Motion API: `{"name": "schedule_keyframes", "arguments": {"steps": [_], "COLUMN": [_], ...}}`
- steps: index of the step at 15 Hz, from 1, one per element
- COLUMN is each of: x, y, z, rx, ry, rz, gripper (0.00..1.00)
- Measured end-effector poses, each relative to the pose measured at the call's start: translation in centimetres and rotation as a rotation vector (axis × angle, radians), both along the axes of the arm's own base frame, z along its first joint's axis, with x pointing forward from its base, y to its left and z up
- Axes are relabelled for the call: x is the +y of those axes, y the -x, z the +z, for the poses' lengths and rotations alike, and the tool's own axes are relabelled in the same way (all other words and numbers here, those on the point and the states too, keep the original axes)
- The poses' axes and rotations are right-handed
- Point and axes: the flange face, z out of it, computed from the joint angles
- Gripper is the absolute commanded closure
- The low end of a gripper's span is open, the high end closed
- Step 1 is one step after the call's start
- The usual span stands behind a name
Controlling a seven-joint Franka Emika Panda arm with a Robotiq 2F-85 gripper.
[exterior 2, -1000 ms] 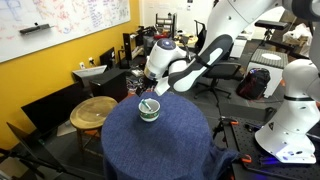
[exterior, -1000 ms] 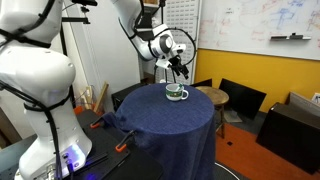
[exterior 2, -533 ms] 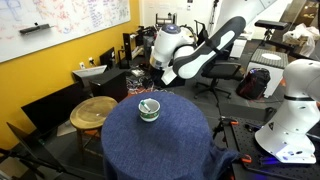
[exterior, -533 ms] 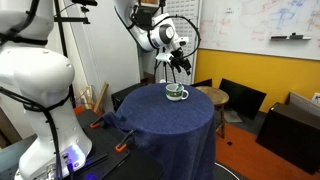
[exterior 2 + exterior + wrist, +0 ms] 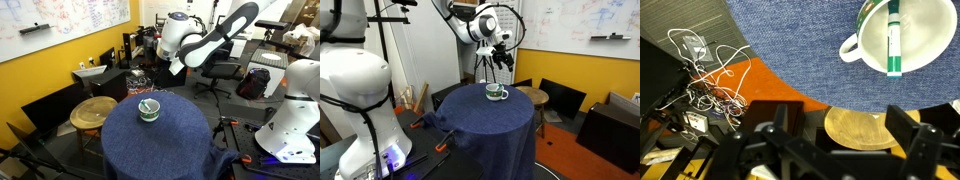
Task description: Put the marker in the mug
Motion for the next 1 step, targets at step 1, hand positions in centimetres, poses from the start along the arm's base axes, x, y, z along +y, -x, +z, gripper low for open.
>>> {"name": "schedule_keyframes", "arguments": {"steps": [1], "x": [0.12], "y": [0.02], "z": [-0.07], "rx": [0.001], "ry": [-0.001], "rz": [0.002], "gripper": [0.00]}}
